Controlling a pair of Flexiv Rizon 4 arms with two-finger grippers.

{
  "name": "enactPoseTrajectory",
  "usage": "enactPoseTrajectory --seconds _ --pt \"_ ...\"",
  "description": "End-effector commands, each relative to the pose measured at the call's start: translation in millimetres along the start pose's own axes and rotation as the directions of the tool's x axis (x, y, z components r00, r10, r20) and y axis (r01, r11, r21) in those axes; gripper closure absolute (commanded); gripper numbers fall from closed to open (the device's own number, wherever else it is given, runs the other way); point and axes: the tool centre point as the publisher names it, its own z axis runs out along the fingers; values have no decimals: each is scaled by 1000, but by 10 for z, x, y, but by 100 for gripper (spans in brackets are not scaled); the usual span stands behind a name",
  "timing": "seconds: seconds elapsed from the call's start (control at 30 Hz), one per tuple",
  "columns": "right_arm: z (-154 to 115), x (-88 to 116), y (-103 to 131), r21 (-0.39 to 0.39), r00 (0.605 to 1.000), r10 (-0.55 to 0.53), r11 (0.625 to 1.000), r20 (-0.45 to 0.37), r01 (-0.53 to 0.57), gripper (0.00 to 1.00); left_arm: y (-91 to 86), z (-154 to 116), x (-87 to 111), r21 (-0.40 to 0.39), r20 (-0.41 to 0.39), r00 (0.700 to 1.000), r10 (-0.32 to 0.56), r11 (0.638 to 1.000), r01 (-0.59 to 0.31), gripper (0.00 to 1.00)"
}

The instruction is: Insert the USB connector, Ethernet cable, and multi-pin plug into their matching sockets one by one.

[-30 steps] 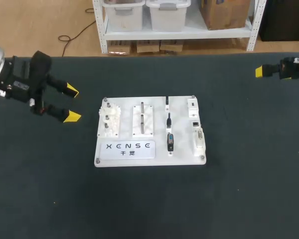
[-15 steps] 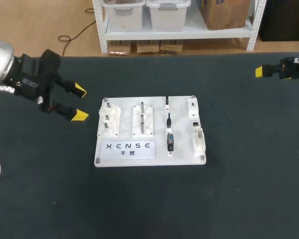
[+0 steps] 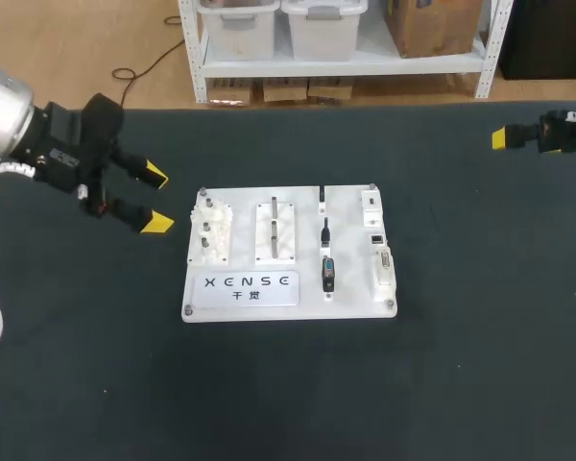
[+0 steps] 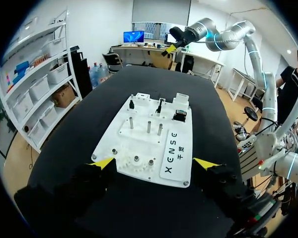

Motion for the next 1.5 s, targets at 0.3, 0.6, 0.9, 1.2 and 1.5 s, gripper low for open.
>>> enactPoseTrajectory --seconds 0.3,0.6,0.9,1.2,1.5 --pt "-3 1 1 1 1000 0 1000 0 0 0 5 3 4 0 1 1000 1 1000 -1 0" --pt "453 -159 685 46 990 -1 999 -139 8 0 5 3 4 0 1 1000 1 1000 -1 0" --pt "1038 -17 1368 187 955 51 982 -291 4 0 5 3 4 0 1 1000 1 1000 -1 0" --pt "1456 186 1662 326 925 96 945 -367 31 0 5 3 4 0 1 1000 1 1000 -1 0" --pt "1764 360 1672 410 897 160 912 -413 26 0 5 3 4 0 1 1000 1 1000 -1 0"
